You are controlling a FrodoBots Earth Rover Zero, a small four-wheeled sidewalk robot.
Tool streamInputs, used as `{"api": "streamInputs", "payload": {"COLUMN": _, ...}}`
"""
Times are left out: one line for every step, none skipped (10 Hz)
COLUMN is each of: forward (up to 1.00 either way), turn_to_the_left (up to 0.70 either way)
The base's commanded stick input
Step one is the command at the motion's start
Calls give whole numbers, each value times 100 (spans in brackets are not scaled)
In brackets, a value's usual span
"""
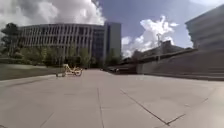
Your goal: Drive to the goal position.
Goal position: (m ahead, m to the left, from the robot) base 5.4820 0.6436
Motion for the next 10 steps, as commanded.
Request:
{"api": "streamInputs", "payload": {"forward": 100, "turn_to_the_left": 1}}
{"api": "streamInputs", "payload": {"forward": 100, "turn_to_the_left": 1}}
{"api": "streamInputs", "payload": {"forward": 100, "turn_to_the_left": 1}}
{"api": "streamInputs", "payload": {"forward": 100, "turn_to_the_left": 1}}
{"api": "streamInputs", "payload": {"forward": 100, "turn_to_the_left": 1}}
{"api": "streamInputs", "payload": {"forward": 100, "turn_to_the_left": 1}}
{"api": "streamInputs", "payload": {"forward": 100, "turn_to_the_left": 1}}
{"api": "streamInputs", "payload": {"forward": 100, "turn_to_the_left": 1}}
{"api": "streamInputs", "payload": {"forward": 100, "turn_to_the_left": 1}}
{"api": "streamInputs", "payload": {"forward": 100, "turn_to_the_left": 1}}
